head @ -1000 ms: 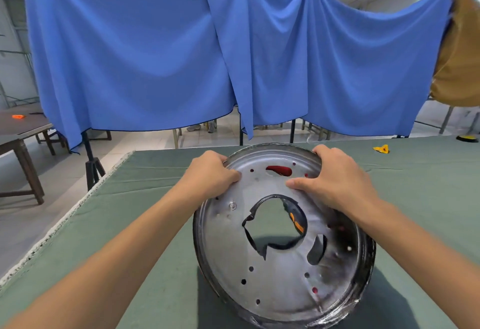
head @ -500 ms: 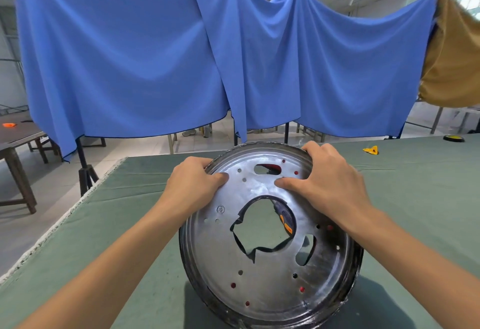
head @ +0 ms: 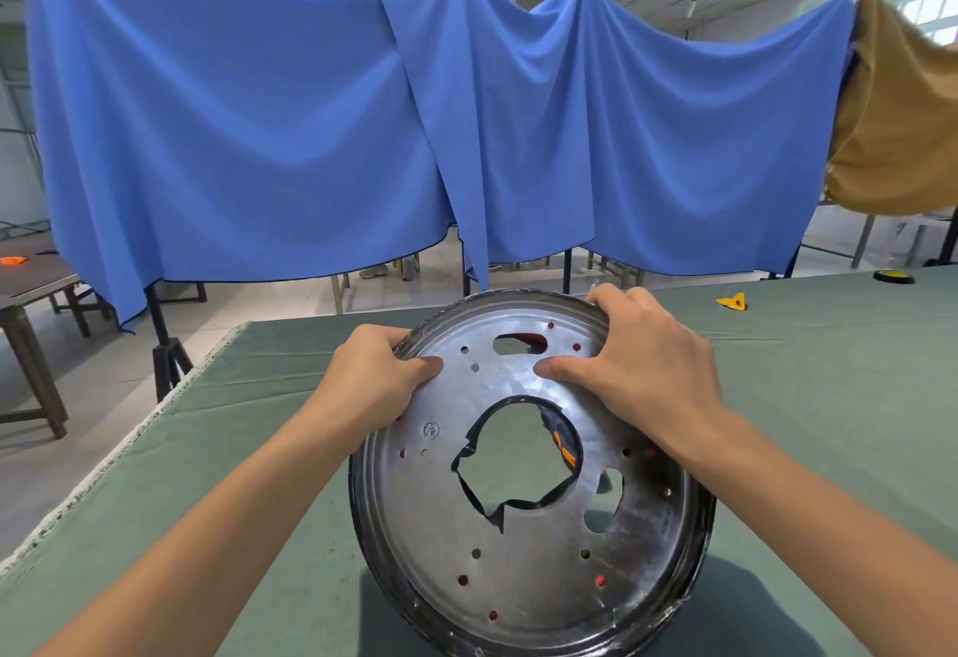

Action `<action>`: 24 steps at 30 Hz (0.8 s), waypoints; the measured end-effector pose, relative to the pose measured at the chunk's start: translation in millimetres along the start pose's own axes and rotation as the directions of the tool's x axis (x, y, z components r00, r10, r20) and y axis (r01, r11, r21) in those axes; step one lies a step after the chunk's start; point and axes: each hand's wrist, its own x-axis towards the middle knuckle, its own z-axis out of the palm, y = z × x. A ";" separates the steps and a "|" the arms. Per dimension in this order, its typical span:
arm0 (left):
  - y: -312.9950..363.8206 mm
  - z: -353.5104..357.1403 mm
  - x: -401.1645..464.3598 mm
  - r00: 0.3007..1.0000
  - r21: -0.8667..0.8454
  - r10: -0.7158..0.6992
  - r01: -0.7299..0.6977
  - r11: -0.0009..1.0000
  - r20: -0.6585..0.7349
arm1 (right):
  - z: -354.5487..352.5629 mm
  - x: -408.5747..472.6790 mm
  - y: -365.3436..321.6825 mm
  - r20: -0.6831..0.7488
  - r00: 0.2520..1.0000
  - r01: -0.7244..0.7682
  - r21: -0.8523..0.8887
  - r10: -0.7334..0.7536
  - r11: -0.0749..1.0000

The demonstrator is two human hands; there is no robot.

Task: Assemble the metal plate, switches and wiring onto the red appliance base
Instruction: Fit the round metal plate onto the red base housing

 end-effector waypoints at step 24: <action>-18.6 2.8 5.7 0.994 -0.262 -0.063 0.084 0.961 0.087 | -0.7 7.6 4.1 0.105 0.994 -0.034 0.057 0.028 0.998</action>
